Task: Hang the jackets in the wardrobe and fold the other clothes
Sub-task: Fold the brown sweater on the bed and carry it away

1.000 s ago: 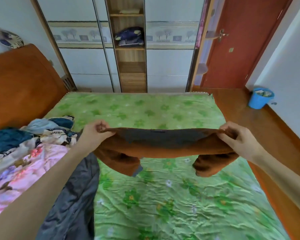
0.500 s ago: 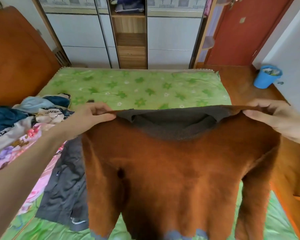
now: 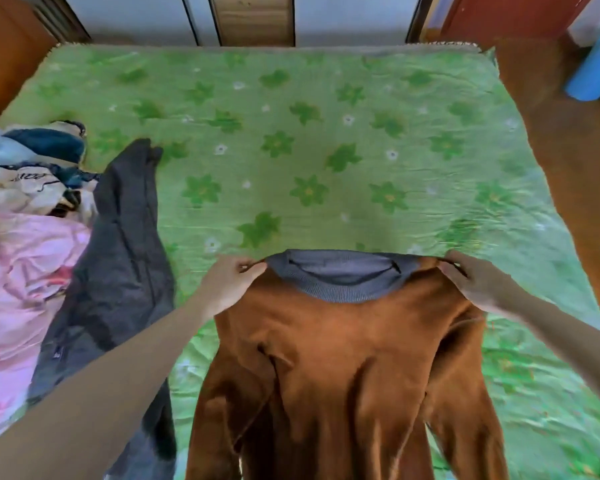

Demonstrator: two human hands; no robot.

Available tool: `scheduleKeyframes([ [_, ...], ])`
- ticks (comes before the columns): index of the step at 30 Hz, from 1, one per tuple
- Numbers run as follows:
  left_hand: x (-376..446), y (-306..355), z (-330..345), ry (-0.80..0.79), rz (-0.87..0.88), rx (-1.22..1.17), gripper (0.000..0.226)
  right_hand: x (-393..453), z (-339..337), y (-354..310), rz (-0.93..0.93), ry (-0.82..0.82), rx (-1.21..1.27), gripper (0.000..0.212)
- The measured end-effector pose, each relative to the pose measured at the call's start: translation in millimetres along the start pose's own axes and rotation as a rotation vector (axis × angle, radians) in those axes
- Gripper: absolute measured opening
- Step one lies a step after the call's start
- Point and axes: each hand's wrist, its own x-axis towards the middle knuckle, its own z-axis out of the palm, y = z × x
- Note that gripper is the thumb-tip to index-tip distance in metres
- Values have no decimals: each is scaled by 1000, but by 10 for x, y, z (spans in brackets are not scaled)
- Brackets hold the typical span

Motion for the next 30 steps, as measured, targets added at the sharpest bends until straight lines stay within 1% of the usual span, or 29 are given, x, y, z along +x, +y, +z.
scheduleKeyframes([
  [3, 533, -205, 229, 43, 8, 30, 39, 514, 277, 199, 22, 10, -53, 29],
  [6, 1144, -312, 363, 106, 50, 64, 43, 1067, 426, 325, 23, 54, -112, 33],
  [8, 1549, -412, 470, 181, 91, 110, 46, 1439, 560, 379, 21, 93, -158, 32],
  [11, 2043, -580, 701, 314, 85, 197, 50, 1964, 804, 406, 85, 228, -159, 32],
  [12, 2169, -621, 782, 344, 64, 252, 50, 2116, 879, 386, 115, 265, -151, 31],
  [14, 2320, -706, 973, 430, 35, 434, 39, 2337, 1058, 370, 145, 320, -148, 29],
  [15, 2346, -740, 1084, 486, 48, 537, 33, 2391, 1170, 371, 122, 362, -173, 26],
  [16, 2332, -771, 1227, 524, 95, 608, 33, 2400, 1308, 378, 68, 417, -217, 24],
  [17, 2288, -795, 1400, 530, 187, 644, 37, 2374, 1472, 389, -15, 470, -260, 22],
  [18, 2202, -821, 1588, 493, 298, 665, 41, 2307, 1668, 398, -118, 494, -279, 23],
  [19, 2116, -867, 1782, 425, 395, 685, 47, 2228, 1886, 419, -213, 480, -282, 27],
  [20, 2047, -933, 1960, 351, 448, 713, 55, 2157, 2101, 442, -264, 443, -290, 33],
  [21, 2001, -1009, 2091, 296, 453, 742, 63, 2102, 2285, 468, -247, 385, -304, 42],
  [22, 1996, -1083, 2176, 263, 428, 757, 69, 2079, 2430, 510, -182, 322, -312, 52],
  [24, 2053, -1204, 2241, 247, 382, 763, 76, 2121, 2623, 613, -83, 253, -329, 63],
  [26, 2101, -1245, 2240, 234, 387, 784, 79, 2193, 2682, 693, -74, 261, -335, 65],
  [28, 2147, -1233, 2227, 202, 397, 810, 81, 2242, 2663, 702, -85, 229, -331, 65],
  [30, 2156, -1239, 2233, 202, 402, 826, 82, 2249, 2641, 721, -90, 204, -320, 66],
])
